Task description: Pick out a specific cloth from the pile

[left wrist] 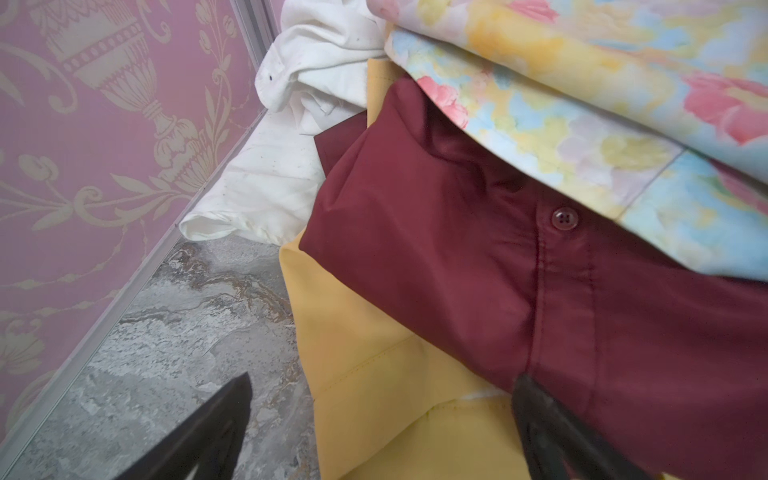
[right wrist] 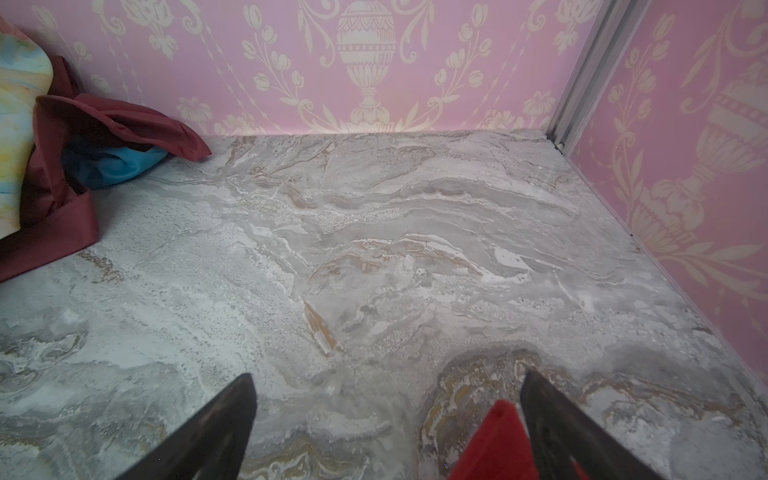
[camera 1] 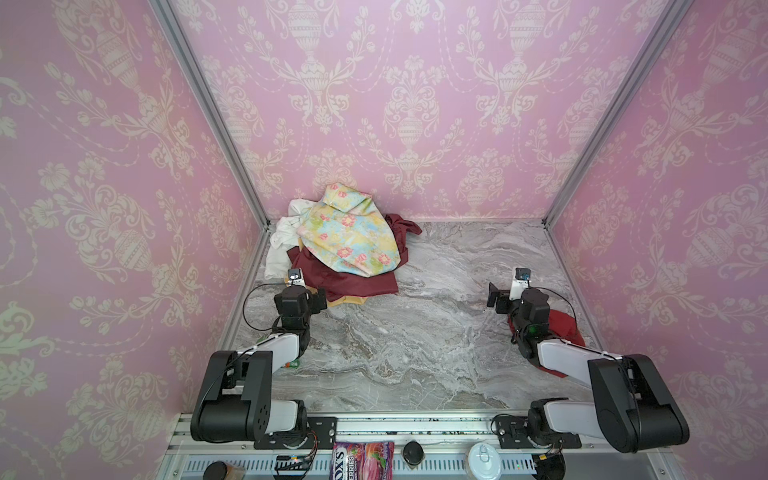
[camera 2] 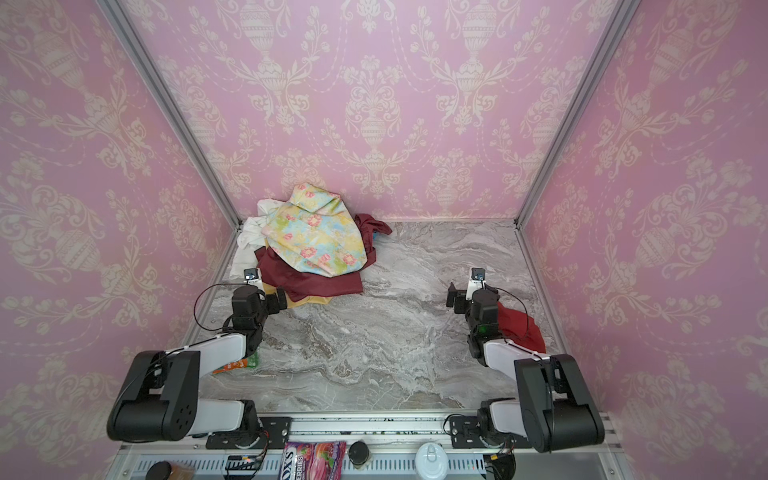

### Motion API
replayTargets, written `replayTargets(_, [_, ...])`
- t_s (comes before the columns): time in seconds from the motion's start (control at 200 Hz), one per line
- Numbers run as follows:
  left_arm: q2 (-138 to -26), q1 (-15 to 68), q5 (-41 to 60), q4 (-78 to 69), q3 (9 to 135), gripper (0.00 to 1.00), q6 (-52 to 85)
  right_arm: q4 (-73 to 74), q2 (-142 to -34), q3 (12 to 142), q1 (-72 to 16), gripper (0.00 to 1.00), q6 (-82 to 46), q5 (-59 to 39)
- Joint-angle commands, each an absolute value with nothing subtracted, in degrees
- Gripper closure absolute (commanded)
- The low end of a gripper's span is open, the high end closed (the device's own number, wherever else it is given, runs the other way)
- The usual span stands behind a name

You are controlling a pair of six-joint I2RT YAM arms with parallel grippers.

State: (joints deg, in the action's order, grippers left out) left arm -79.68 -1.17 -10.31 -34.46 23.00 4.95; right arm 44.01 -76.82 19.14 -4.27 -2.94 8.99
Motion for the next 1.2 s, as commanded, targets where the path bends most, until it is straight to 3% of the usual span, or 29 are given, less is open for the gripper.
replayTargets(0.0, [-82.2,-2.3,-10.4,-41.7,21.9,0.01,3.7,49.6,-78.0,17.9,-4.0,0.00,-1.7,11.1])
replayTargets(0.465, [-92.6,-2.5,-5.1,-54.8,21.0,0.01,2.6,67.5,-90.1,15.4,-3.3,0.00,-1.9,9.4])
replayTargets(0.615, [-93.3,-2.5,-5.2,-56.5,20.7,0.01,2.5,55.0,-88.3,20.2,-1.7,0.00,-3.4,6.7])
replayTargets(1.196, [-93.6,-2.5,-5.1,-58.4,20.1,0.01,2.3,56.3,-88.6,19.8,-1.7,0.00,-3.3,6.6])
